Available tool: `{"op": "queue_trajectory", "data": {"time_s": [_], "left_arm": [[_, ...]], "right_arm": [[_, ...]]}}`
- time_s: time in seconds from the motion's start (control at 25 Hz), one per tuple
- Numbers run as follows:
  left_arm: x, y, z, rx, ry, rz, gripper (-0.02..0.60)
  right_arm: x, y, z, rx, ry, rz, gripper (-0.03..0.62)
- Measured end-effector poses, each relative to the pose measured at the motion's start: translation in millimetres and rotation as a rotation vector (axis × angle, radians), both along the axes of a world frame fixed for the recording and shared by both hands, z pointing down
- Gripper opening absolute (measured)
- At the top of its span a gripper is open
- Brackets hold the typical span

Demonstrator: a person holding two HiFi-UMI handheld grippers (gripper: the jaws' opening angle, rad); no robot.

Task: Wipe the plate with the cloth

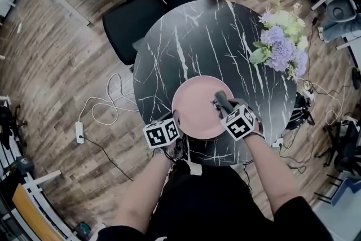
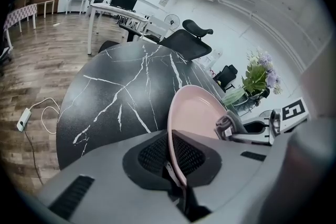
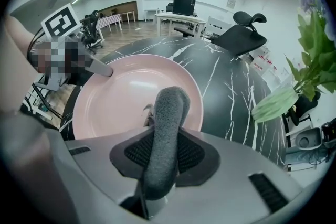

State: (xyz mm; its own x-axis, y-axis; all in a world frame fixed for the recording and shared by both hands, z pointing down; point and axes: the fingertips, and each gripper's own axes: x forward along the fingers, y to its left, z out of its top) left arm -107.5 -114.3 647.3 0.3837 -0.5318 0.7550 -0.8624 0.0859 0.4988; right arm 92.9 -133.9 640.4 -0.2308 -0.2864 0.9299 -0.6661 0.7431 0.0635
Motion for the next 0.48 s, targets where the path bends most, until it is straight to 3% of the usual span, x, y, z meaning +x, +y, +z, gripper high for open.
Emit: {"op": "queue_trajectory", "data": {"time_s": [0.16,0.48], "left_arm": [[4,0,3,-0.007,0.033,0.014,0.030],[1,-1,0,-0.007,0.023,0.030,0.031]], "right_arm": [[1,-15,1,0.020,0.010,0.002,0.109],[-13,-51,0,0.074,0.033,-0.027,0.109]]}}
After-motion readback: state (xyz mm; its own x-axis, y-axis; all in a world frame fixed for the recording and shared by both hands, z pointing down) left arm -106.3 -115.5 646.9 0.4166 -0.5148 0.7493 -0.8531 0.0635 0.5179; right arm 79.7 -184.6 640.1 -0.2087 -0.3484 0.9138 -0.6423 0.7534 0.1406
